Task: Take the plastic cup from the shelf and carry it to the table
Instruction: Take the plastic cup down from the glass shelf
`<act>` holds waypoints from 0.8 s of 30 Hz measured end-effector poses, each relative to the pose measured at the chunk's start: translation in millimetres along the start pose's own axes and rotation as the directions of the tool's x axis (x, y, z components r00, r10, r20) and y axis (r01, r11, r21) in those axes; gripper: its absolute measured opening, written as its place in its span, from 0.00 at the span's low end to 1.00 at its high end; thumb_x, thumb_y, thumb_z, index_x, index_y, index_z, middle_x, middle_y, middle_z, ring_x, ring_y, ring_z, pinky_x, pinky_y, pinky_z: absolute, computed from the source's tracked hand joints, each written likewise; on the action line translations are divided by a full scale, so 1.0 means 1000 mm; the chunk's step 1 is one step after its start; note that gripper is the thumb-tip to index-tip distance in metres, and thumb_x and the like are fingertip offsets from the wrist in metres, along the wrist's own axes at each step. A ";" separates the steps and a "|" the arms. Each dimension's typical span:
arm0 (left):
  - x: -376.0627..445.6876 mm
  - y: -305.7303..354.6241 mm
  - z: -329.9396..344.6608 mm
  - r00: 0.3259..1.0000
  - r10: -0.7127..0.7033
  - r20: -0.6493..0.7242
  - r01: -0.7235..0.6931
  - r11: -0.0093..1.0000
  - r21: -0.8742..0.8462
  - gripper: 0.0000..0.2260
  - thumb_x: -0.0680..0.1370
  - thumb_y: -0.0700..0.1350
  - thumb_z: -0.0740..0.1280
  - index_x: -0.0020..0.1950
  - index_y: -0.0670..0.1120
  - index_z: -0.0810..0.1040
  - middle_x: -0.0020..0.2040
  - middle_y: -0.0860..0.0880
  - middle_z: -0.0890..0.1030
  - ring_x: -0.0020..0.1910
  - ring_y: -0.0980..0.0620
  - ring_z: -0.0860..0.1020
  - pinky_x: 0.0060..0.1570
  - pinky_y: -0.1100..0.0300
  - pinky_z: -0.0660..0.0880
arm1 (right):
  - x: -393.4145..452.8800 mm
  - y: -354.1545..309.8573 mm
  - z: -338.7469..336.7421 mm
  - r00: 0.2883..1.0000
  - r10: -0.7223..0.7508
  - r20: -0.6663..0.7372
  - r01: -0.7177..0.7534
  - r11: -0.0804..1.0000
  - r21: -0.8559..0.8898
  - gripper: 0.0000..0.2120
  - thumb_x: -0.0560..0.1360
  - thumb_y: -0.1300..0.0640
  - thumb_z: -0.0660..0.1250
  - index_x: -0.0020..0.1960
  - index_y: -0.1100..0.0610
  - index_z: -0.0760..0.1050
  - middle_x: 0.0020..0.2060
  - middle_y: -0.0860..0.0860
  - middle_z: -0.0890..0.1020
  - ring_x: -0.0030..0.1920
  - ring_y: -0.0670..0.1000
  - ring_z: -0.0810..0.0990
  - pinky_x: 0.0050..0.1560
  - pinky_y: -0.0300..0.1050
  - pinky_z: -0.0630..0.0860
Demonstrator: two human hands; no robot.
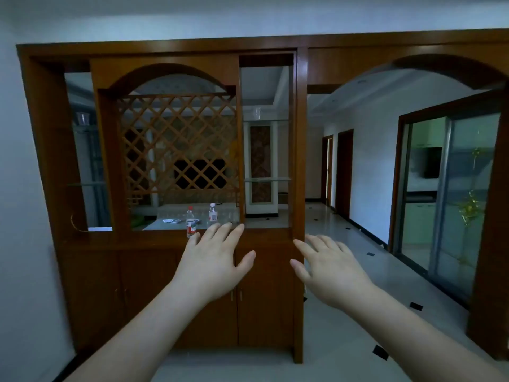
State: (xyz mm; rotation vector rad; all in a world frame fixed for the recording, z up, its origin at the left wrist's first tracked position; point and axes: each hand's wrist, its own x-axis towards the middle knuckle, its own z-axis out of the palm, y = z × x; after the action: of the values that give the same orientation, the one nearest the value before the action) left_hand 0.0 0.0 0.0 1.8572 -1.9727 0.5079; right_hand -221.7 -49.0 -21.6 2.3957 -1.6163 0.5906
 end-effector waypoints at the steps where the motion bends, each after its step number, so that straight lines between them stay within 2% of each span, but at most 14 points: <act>1: 0.003 -0.001 0.003 1.000 0.001 0.021 -0.001 1.000 0.000 0.33 0.75 0.69 0.43 0.78 0.56 0.52 0.79 0.52 0.57 0.77 0.51 0.52 0.74 0.44 0.53 | 0.002 0.000 0.002 1.000 -0.016 -0.020 0.015 0.999 -0.035 0.29 0.77 0.36 0.44 0.75 0.45 0.53 0.76 0.50 0.60 0.75 0.52 0.55 0.73 0.54 0.51; 6: 0.027 0.008 0.031 0.998 0.051 0.025 -0.051 0.999 0.006 0.34 0.74 0.70 0.43 0.78 0.57 0.51 0.80 0.53 0.55 0.77 0.50 0.50 0.73 0.41 0.53 | 0.022 0.015 0.021 0.998 -0.032 -0.058 0.030 0.999 -0.032 0.30 0.76 0.34 0.43 0.75 0.44 0.50 0.76 0.49 0.60 0.75 0.52 0.56 0.73 0.53 0.52; 11: 0.075 0.028 0.065 0.995 0.080 0.064 -0.079 0.997 -0.009 0.34 0.74 0.71 0.42 0.77 0.59 0.52 0.80 0.53 0.55 0.77 0.51 0.50 0.73 0.41 0.52 | 0.057 0.052 0.042 1.000 0.004 0.000 -0.004 1.000 0.021 0.31 0.76 0.33 0.45 0.75 0.44 0.51 0.76 0.48 0.60 0.75 0.51 0.57 0.72 0.54 0.55; 16: 0.135 0.050 0.094 0.991 0.094 0.091 -0.097 0.995 0.026 0.32 0.75 0.70 0.44 0.77 0.58 0.54 0.79 0.52 0.58 0.77 0.51 0.53 0.73 0.42 0.53 | 0.104 0.103 0.057 0.999 0.021 0.030 -0.022 1.000 0.021 0.31 0.76 0.33 0.45 0.75 0.44 0.51 0.76 0.48 0.60 0.75 0.51 0.57 0.72 0.54 0.56; 24: 0.218 0.070 0.133 0.993 0.106 0.056 -0.110 0.991 0.071 0.31 0.76 0.69 0.45 0.77 0.58 0.55 0.77 0.52 0.61 0.76 0.51 0.57 0.72 0.44 0.55 | 0.183 0.157 0.076 0.999 -0.029 -0.023 0.029 0.999 0.036 0.29 0.77 0.36 0.45 0.75 0.46 0.53 0.75 0.49 0.61 0.74 0.52 0.57 0.72 0.53 0.55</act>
State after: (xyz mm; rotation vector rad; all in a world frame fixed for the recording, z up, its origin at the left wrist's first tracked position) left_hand -84.9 -251.1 -3.8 1.8319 -2.1244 0.5768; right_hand -290.0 -292.8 -21.8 2.4248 -1.5722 0.6449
